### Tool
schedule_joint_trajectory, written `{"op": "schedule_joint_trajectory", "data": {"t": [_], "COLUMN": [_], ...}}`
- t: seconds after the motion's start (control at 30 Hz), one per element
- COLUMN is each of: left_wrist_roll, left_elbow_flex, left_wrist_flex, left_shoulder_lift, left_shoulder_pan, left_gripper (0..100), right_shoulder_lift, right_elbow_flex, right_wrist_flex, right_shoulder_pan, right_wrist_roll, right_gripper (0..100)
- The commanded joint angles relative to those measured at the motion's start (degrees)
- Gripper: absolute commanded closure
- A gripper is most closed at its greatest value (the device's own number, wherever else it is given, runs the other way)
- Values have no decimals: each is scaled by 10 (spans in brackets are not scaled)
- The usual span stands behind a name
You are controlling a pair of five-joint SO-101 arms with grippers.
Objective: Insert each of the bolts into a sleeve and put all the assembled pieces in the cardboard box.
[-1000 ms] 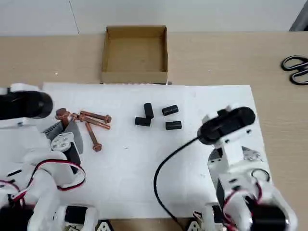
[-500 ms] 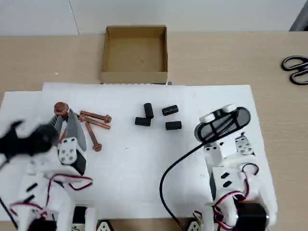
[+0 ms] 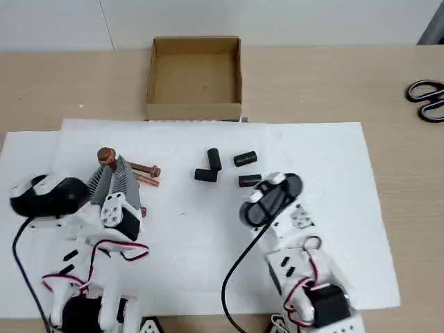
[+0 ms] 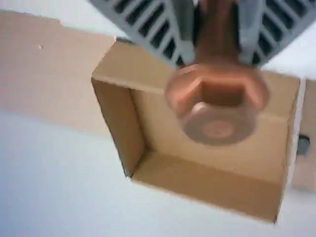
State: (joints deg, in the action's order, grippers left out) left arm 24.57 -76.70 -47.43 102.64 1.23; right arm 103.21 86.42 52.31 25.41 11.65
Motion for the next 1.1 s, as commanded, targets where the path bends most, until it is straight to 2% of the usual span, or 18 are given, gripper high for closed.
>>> {"op": "schedule_joint_trajectory", "data": {"t": [0.0, 0.17, 0.33, 0.43, 0.6, 0.8, 1.07], "left_wrist_roll": [2, 30, 62, 62, 102, 149, 155], "left_elbow_flex": [-22, -47, -65, -86, -97, -102, -102], "left_wrist_flex": [18, 63, 131, 150, 149, 153, 152], "left_shoulder_lift": [7, 8, 6, 7, 7, 7, 6], "left_shoulder_pan": [49, 136, 142, 143, 173, 237, 241], "left_gripper": [995, 995, 995, 995, 995, 995, 995], "right_shoulder_lift": [7, 7, 7, 7, 7, 7, 7], "right_elbow_flex": [25, 60, 91, 100, 100, 100, 98], "right_wrist_flex": [-85, -120, -126, -146, -147, -147, -146], "right_shoulder_pan": [70, 124, 126, 127, 127, 157, 172], "right_wrist_roll": [-11, -13, -25, -84, -152, -154, -152], "right_gripper": [995, 995, 995, 995, 995, 995, 995]}}
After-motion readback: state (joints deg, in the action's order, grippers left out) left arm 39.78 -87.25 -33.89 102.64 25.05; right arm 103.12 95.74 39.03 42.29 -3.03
